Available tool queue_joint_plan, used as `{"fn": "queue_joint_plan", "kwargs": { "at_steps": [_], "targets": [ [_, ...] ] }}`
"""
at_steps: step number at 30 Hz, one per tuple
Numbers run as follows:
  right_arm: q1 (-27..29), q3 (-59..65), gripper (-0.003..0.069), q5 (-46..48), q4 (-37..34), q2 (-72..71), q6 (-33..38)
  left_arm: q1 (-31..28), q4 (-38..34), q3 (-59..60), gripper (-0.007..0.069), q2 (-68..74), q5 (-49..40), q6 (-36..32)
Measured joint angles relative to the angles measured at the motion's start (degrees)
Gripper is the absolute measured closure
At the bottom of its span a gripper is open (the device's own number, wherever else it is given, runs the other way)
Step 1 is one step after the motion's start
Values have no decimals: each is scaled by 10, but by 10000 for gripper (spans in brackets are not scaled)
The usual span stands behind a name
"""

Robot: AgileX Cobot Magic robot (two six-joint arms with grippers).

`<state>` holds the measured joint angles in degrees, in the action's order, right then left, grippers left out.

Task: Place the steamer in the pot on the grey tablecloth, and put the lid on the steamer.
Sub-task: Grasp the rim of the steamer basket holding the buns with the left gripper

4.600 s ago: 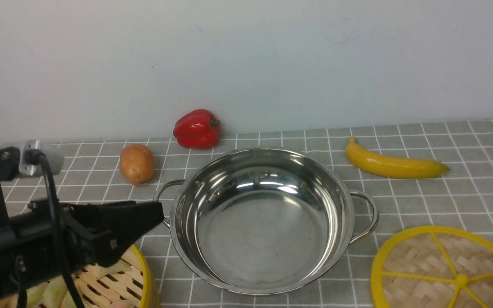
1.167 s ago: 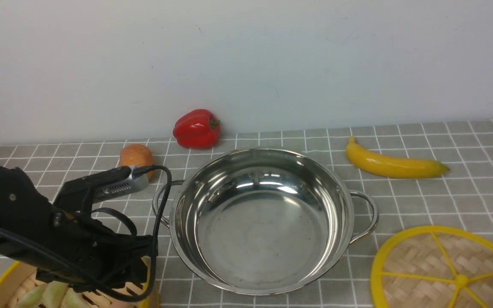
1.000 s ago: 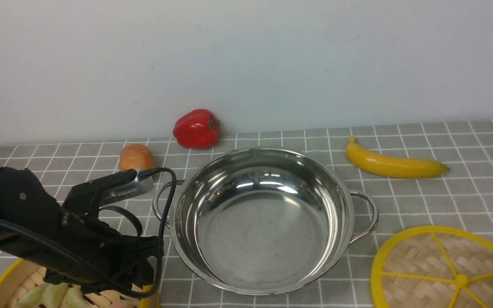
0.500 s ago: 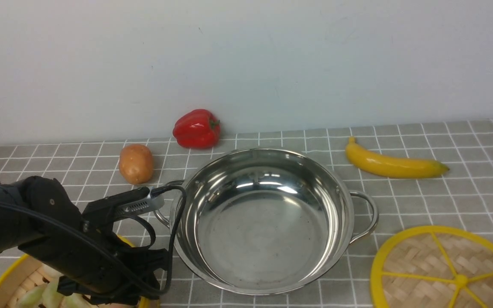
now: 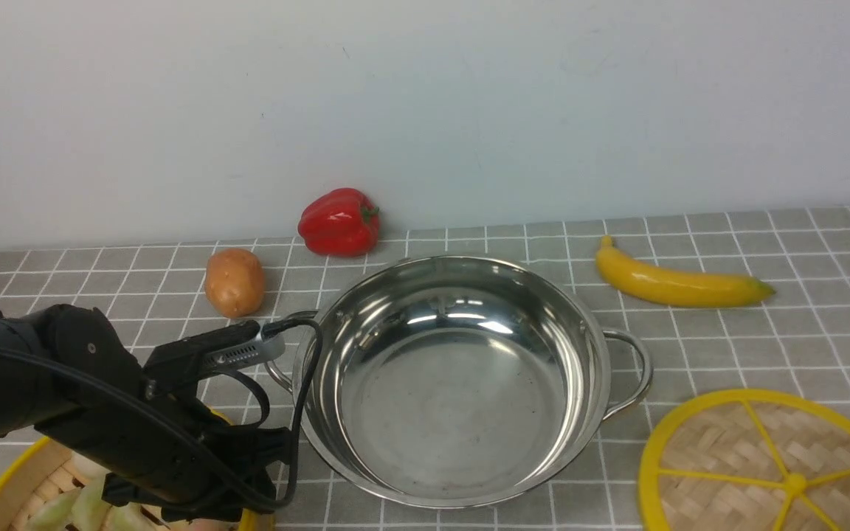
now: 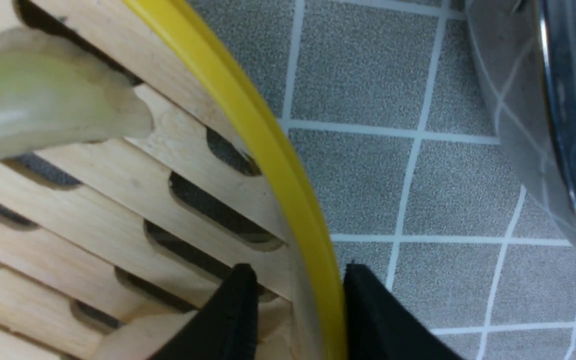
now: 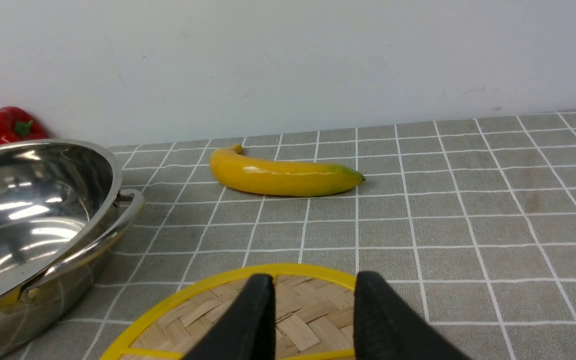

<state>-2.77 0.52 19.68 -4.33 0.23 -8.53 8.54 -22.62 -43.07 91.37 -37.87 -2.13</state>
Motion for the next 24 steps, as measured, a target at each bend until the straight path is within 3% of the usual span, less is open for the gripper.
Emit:
{"fn": "queue_joint_plan", "kwargs": {
  "at_steps": [8, 24],
  "targets": [
    [0, 0, 416, 0, 0, 0, 0, 3, 1, -1, 550, 0, 5, 4],
    [0, 0, 416, 0, 0, 0, -1, 3, 12, -2, 554, -1, -21, -11]
  ]
}}
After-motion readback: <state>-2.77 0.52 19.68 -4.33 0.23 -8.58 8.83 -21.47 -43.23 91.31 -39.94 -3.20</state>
